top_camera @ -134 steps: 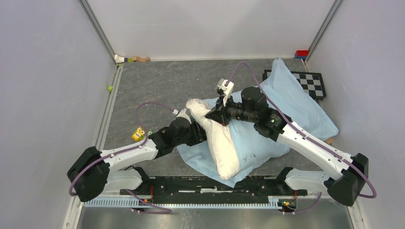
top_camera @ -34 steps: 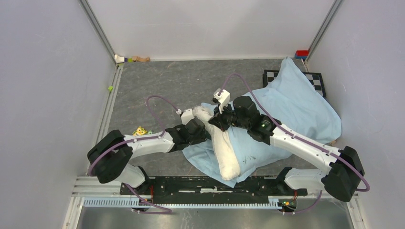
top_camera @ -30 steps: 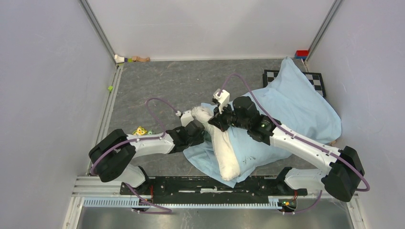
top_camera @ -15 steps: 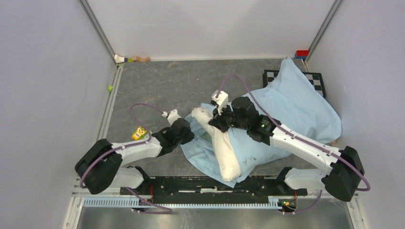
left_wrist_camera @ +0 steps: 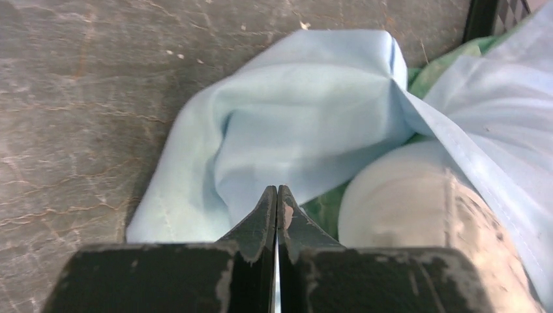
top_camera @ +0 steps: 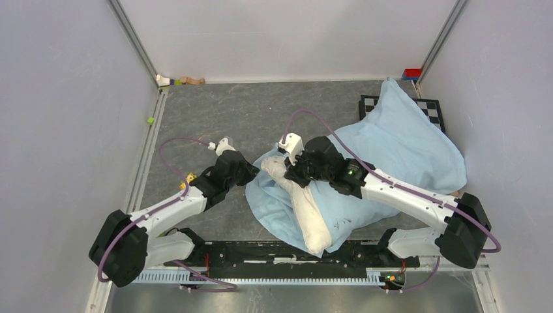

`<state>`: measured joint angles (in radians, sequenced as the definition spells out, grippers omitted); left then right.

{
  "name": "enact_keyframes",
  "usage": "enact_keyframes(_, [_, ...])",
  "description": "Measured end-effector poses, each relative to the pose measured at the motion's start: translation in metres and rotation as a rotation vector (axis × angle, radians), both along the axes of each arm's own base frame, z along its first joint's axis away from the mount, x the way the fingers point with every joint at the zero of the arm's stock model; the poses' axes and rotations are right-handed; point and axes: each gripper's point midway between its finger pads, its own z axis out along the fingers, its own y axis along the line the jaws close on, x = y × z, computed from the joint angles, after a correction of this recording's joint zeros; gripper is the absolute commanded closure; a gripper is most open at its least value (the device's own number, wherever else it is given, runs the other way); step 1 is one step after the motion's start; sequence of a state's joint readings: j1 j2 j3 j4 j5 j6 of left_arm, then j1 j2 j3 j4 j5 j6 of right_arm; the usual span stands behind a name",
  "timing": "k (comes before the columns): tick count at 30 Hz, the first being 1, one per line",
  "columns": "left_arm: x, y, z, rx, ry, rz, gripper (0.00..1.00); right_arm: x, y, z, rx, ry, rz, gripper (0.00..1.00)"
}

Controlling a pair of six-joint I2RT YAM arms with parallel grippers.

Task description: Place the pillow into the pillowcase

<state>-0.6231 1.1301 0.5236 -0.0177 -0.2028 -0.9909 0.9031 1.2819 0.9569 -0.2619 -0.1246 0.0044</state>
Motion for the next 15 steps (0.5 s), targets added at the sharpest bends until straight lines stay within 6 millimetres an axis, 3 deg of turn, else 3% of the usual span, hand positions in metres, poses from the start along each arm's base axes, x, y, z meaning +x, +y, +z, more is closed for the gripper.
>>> enact_keyframes(4, [-0.004,-0.011,0.004,-0.009,0.002,-0.065,0.60,0.006,-0.003,0.003,0.003,0.003,-0.062,1.00])
enact_keyframes(9, [-0.026,-0.035,-0.012,0.024,0.042,-0.173,0.36,0.018,-0.005,0.017,0.018,-0.011,-0.134,1.00])
enact_keyframes(15, [-0.045,-0.057,-0.040,0.105,0.111,-0.252,0.26,0.020,-0.004,0.013,0.014,0.006,-0.158,1.00])
